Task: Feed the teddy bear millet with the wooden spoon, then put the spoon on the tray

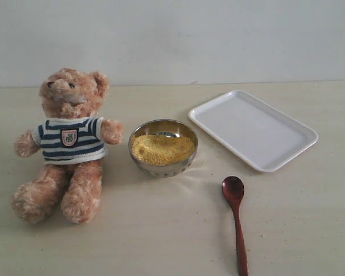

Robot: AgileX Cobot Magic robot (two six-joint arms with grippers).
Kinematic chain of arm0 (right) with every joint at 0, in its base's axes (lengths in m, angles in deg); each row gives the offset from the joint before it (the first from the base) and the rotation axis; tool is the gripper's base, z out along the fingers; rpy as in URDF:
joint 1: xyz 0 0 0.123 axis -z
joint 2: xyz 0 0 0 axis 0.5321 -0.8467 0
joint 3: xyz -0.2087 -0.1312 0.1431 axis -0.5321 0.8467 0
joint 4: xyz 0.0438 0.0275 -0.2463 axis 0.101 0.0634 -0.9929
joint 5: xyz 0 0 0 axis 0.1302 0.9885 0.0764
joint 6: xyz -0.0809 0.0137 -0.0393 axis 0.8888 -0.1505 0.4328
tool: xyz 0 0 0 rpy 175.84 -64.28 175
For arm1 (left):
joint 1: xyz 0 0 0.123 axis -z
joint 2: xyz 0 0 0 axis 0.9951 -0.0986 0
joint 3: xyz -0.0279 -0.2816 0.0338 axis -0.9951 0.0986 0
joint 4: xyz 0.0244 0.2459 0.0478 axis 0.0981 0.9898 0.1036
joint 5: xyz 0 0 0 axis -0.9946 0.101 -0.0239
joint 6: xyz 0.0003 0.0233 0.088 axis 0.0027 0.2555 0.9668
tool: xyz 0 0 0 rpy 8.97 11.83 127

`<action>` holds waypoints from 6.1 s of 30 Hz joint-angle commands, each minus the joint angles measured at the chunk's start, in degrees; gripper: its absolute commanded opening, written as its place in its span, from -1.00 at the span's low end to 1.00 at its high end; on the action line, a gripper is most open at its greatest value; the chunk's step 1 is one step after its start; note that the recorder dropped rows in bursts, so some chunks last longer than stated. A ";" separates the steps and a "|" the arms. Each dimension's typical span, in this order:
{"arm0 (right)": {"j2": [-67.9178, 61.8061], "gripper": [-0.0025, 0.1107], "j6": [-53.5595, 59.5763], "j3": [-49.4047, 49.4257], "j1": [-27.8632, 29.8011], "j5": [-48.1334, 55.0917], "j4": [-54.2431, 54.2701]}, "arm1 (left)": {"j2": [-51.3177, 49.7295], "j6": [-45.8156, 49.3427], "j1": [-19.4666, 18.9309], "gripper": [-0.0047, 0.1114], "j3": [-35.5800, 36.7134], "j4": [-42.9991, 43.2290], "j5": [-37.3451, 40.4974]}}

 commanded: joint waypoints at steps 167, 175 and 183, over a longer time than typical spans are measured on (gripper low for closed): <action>0.26 -0.96 0.19 -0.01 -0.17 -0.28 -0.11 | -93.26 66.01 0.17 0.67 -48.66 -4.23 26.78; 0.26 -0.96 0.19 -0.01 -0.17 -0.28 -0.11 | -88.24 60.06 0.17 0.27 -48.76 -0.70 28.94; 0.26 -0.96 0.19 -0.01 -0.17 -0.28 -0.11 | -80.59 55.24 0.17 0.45 -48.76 -0.96 34.32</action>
